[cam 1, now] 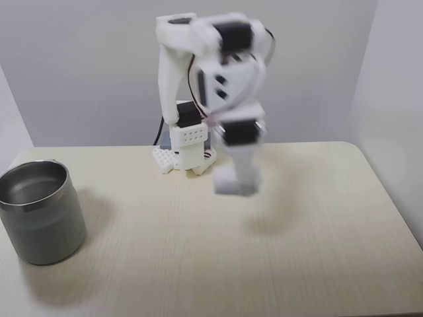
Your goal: Grasp a dressing and put it in the cup.
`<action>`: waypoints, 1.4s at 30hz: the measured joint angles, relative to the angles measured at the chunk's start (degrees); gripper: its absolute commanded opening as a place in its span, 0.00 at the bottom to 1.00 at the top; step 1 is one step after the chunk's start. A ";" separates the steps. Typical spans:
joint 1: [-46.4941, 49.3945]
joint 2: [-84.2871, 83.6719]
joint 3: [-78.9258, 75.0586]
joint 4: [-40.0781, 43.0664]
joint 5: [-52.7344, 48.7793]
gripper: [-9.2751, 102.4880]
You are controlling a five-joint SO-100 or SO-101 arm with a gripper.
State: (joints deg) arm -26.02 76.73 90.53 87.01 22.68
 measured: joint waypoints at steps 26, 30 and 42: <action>61.35 7.12 18.46 5.01 -21.09 0.09; 65.48 9.84 18.46 2.81 -22.59 0.09; 67.85 12.30 11.60 -6.24 -23.82 0.25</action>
State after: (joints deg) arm 41.84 89.03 102.13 80.77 -1.14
